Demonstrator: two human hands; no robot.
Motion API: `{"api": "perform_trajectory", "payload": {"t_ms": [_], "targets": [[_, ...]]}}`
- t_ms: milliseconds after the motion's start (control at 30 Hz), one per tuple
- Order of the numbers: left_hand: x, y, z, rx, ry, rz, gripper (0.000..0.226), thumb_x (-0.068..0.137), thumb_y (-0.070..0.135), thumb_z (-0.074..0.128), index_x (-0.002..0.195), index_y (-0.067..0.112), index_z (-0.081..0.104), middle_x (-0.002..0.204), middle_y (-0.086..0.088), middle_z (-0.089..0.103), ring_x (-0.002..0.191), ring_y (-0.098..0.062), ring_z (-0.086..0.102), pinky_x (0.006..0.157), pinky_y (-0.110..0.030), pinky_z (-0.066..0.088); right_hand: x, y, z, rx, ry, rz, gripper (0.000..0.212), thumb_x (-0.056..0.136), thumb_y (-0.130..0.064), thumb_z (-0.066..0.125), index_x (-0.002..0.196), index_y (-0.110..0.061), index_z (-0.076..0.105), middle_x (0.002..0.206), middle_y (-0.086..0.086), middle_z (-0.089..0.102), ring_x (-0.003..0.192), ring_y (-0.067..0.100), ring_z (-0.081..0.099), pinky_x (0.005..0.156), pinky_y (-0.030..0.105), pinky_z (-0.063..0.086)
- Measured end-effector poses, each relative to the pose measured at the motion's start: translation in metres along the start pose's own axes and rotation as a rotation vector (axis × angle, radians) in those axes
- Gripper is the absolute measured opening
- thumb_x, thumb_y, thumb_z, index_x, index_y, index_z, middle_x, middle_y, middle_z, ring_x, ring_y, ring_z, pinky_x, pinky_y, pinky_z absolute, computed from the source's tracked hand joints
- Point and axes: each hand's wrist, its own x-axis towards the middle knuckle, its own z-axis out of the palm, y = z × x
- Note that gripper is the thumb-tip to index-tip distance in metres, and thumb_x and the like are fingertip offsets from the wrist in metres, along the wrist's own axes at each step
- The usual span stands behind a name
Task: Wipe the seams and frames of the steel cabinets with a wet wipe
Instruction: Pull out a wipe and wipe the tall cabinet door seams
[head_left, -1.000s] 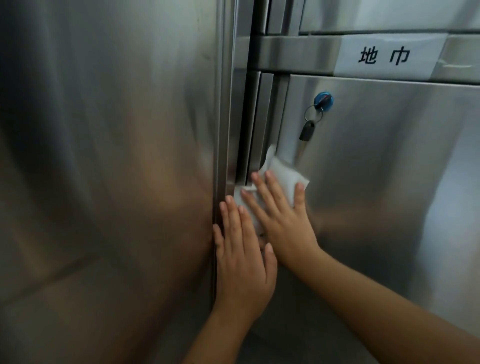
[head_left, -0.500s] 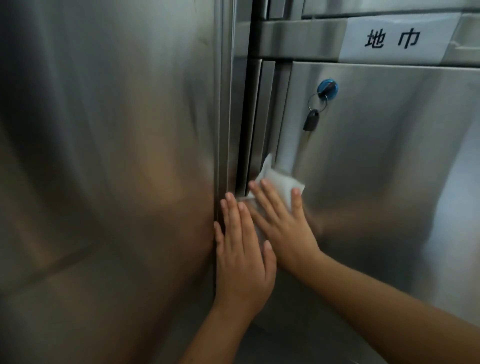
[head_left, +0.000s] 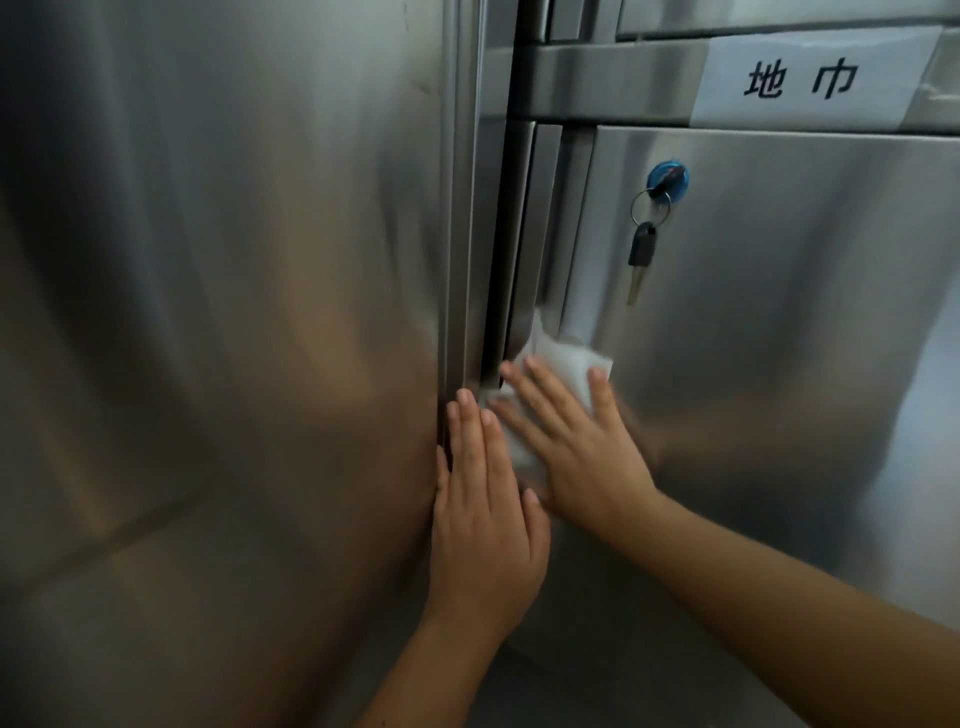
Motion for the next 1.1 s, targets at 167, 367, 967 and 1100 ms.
{"api": "perform_trajectory", "payload": {"t_ms": [167, 367, 967, 1100], "targets": [[0.001, 0.006, 0.004, 0.017, 0.002, -0.037, 0.069, 0.083, 0.02, 0.039, 0.142, -0.006, 0.015, 0.151, -0.021, 0.015, 0.143, -0.027, 0.005, 0.116, -0.036, 0.001, 0.01, 0.006, -0.006, 0.065, 0.03, 0.083, 0.076, 0.081, -0.054, 0.047, 0.145, -0.02, 0.027, 0.153, 0.009, 0.01, 0.141, 0.028, 0.01, 0.109, 0.055, -0.009], [0.004, 0.01, -0.001, 0.006, 0.011, -0.005, 0.07, 0.085, 0.021, 0.038, 0.144, -0.004, 0.01, 0.152, -0.018, 0.012, 0.143, -0.028, 0.007, 0.116, -0.037, 0.001, -0.006, 0.003, 0.001, 0.077, 0.017, 0.028, 0.067, 0.087, -0.047, 0.035, 0.146, -0.019, 0.021, 0.154, 0.006, 0.016, 0.141, 0.027, 0.012, 0.111, 0.053, -0.007], [0.021, 0.035, 0.009, -0.086, -0.045, 0.049, 0.07, 0.084, 0.015, 0.037, 0.146, 0.001, 0.007, 0.154, -0.017, 0.009, 0.143, -0.028, 0.006, 0.116, -0.038, -0.001, -0.029, 0.052, -0.016, 0.136, 0.145, 0.013, 0.073, 0.087, -0.033, 0.039, 0.15, -0.024, 0.004, 0.152, 0.014, 0.019, 0.139, 0.027, 0.019, 0.112, 0.044, 0.011], [0.031, 0.042, 0.003, -0.107, -0.023, 0.089, 0.071, 0.083, 0.015, 0.038, 0.145, 0.002, 0.008, 0.154, -0.014, 0.007, 0.144, -0.026, 0.003, 0.116, -0.038, -0.001, -0.03, 0.065, -0.023, 0.181, 0.139, -0.045, 0.058, 0.088, -0.027, 0.038, 0.144, -0.015, 0.028, 0.149, 0.016, 0.03, 0.139, 0.028, 0.023, 0.114, 0.044, 0.009]]}}
